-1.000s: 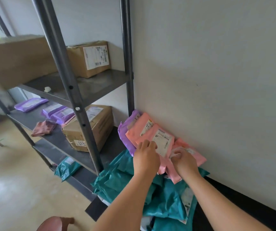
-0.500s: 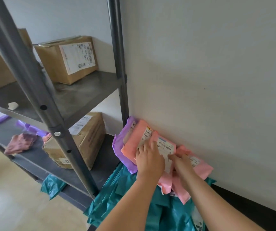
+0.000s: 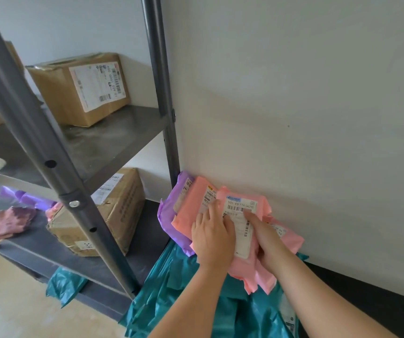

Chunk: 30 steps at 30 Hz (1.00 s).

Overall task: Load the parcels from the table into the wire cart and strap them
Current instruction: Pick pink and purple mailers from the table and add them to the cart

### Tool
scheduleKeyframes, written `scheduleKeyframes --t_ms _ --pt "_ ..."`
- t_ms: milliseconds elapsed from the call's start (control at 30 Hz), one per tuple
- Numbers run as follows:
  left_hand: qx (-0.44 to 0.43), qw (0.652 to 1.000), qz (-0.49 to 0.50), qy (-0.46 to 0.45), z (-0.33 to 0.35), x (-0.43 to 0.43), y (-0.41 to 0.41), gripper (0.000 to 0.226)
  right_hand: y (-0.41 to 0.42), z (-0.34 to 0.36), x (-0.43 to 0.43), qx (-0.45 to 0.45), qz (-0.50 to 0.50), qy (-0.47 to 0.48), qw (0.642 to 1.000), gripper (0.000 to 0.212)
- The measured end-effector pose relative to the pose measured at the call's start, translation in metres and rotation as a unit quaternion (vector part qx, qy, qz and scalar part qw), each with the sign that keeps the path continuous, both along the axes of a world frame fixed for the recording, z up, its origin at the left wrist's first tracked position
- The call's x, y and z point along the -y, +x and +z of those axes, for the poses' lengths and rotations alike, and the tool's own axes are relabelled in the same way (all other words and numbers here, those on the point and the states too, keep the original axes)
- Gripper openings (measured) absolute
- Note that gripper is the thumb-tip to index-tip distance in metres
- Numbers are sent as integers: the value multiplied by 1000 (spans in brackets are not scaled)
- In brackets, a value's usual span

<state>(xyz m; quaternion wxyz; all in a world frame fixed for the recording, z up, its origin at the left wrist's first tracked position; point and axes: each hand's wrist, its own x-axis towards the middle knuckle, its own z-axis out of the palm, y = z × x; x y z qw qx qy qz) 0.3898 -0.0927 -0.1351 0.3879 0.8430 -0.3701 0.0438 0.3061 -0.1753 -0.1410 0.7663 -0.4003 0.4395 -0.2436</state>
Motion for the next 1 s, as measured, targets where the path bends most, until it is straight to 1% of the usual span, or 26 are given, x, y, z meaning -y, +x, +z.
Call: scheduleKeyframes --t_ms 67,133,267,400,500,633,833,1000 --pt "0 1000 -11 -22 3 2 -5 32 -4 0 -2 -3 -11 -19 1000 32" --pt "-8 999 -24 -25 4 5 -13 33 -14 -1 -4 -9 -38 -35 999 30" --pt "-35 997 -54 -37 3 15 -41 29 -51 0 -2 -37 -95 -38 994 28" --pt "-41 994 -101 -5 0 31 -84 30 -104 7 4 -38 -143 -45 988 26" --pt "-67 988 -142 4 -3 39 -121 31 -148 8 -2 -52 -172 -49 983 26" --pt "-48 979 -194 35 -11 40 -181 33 -216 8 -17 -63 -209 -53 974 27" --pt "-34 961 -268 61 -20 22 -288 28 -328 0 -53 -77 -290 -46 953 27" --pt "-27 943 -315 102 -28 -3 -372 34 -413 -8 -92 -100 -349 -43 931 25"
